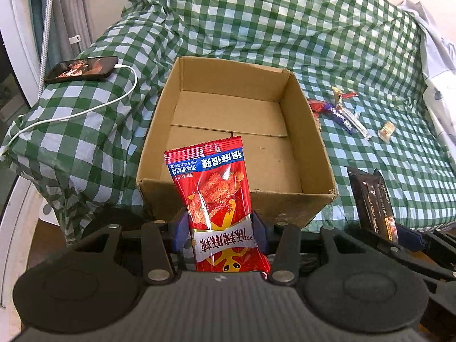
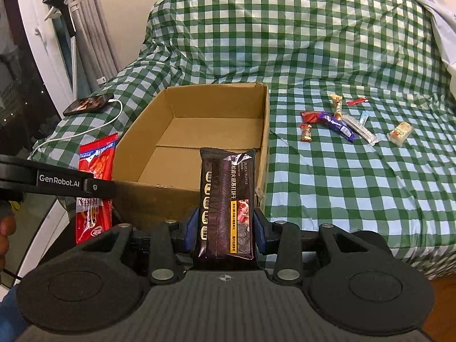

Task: Organize snacks
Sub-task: 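Carry the chocolate bar with the right tool while the left tool carries the red packet over the box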

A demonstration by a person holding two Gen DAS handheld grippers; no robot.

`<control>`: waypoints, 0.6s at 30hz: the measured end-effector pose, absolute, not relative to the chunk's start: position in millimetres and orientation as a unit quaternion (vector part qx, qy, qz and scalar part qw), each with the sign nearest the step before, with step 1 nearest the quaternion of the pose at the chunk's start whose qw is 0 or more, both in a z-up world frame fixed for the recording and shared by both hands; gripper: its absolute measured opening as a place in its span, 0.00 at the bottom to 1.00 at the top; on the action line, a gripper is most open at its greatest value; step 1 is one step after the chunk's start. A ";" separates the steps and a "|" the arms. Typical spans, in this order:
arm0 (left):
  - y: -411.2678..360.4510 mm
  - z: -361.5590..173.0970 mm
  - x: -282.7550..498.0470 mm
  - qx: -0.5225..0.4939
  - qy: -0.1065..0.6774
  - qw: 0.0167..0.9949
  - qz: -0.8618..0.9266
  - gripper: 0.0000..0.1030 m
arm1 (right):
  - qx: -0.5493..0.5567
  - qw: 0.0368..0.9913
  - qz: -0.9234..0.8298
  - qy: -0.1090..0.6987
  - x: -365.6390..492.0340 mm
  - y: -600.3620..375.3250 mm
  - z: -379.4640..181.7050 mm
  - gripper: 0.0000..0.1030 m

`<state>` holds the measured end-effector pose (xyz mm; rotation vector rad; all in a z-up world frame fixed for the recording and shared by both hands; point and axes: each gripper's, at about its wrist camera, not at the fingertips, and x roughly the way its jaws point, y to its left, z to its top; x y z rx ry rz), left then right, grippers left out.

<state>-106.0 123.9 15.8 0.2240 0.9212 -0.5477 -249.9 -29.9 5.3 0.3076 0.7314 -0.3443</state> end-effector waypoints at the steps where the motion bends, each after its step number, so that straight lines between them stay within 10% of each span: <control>1: 125.6 15.6 -106.1 0.105 0.438 0.854 -0.261 0.50 | 0.147 0.908 -0.168 0.355 -249.7 -29.0 6.0 0.40; 18: 143.7 10.5 -98.5 0.088 0.444 0.856 -0.250 0.50 | 0.123 0.905 -0.162 0.374 -241.6 -21.1 5.9 0.40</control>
